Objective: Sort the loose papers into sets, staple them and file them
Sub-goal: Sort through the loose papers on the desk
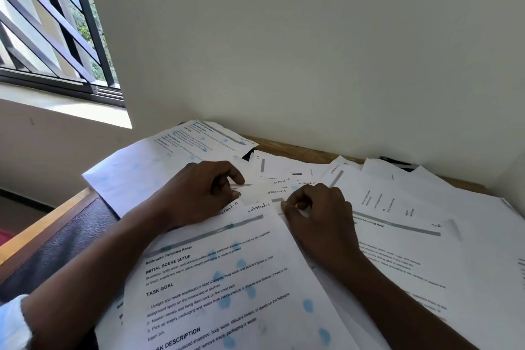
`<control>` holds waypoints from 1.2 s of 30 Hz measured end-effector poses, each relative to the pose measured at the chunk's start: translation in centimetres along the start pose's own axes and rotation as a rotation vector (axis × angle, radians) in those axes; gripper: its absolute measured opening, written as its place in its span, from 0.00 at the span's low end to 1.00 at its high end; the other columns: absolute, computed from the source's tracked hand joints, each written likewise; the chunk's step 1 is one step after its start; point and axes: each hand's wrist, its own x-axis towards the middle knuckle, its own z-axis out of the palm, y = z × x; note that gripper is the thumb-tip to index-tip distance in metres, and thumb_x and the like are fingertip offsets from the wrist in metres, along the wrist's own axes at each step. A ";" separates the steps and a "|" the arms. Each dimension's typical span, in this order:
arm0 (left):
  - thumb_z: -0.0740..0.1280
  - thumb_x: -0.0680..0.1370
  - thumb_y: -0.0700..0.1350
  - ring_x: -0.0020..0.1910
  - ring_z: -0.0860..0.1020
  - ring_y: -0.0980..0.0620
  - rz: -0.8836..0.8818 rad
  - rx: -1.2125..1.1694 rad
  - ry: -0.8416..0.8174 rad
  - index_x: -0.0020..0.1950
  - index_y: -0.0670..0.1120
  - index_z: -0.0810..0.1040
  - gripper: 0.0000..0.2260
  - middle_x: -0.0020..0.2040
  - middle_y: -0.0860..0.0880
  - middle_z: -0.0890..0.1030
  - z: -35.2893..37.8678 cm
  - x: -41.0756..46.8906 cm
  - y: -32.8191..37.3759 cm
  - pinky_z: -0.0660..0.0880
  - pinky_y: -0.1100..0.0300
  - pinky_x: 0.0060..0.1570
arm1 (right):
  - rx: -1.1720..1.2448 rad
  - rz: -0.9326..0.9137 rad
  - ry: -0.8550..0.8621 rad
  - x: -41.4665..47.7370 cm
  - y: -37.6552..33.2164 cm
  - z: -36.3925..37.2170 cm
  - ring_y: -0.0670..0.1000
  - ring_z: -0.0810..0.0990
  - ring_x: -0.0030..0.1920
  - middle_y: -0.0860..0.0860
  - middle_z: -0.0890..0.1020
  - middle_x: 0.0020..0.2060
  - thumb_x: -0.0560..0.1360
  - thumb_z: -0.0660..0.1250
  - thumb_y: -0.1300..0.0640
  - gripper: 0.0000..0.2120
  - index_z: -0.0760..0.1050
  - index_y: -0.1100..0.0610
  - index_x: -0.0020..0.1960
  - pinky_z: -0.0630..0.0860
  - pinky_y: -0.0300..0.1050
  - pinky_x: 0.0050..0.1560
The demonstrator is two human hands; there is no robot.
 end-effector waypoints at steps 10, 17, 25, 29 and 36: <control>0.45 0.76 0.77 0.46 0.75 0.60 -0.039 0.220 0.081 0.47 0.59 0.74 0.27 0.45 0.59 0.76 1.2 0.0 0.8 0.73 0.54 0.46 | -0.072 0.237 -0.233 2.3 -0.1 -2.2 0.52 0.77 0.65 0.48 0.80 0.61 0.76 0.69 0.38 0.28 0.71 0.49 0.72 0.73 0.49 0.65; 0.52 0.68 0.83 0.39 0.73 0.59 -0.007 0.356 0.027 0.42 0.55 0.67 0.31 0.38 0.56 0.75 1.1 -0.4 1.9 0.67 0.56 0.39 | 0.166 0.173 -0.366 2.7 0.3 -2.9 0.44 0.78 0.37 0.43 0.79 0.31 0.75 0.75 0.47 0.10 0.80 0.50 0.39 0.72 0.41 0.41; 0.66 0.64 0.80 0.42 0.75 0.60 0.029 0.291 -0.035 0.48 0.57 0.74 0.29 0.41 0.59 0.77 1.2 0.0 0.9 0.70 0.57 0.42 | 0.710 0.046 -0.741 3.0 0.6 -5.0 0.57 0.82 0.46 0.59 0.85 0.45 0.73 0.79 0.57 0.09 0.83 0.61 0.47 0.77 0.52 0.52; 0.61 0.60 0.85 0.38 0.78 0.54 0.044 0.125 -0.039 0.43 0.50 0.79 0.39 0.36 0.52 0.81 1.1 0.5 0.2 0.76 0.51 0.41 | 0.738 0.052 -0.769 3.2 0.4 -6.6 0.55 0.85 0.48 0.59 0.87 0.50 0.78 0.70 0.48 0.17 0.84 0.62 0.52 0.80 0.48 0.52; 0.67 0.61 0.82 0.41 0.81 0.56 0.087 0.013 -0.043 0.45 0.53 0.82 0.34 0.39 0.57 0.84 0.8 0.1 0.7 0.78 0.50 0.44 | 0.191 -0.082 -0.180 5.4 5.5 -6.3 0.37 0.80 0.56 0.37 0.85 0.52 0.80 0.69 0.43 0.09 0.84 0.44 0.56 0.74 0.42 0.59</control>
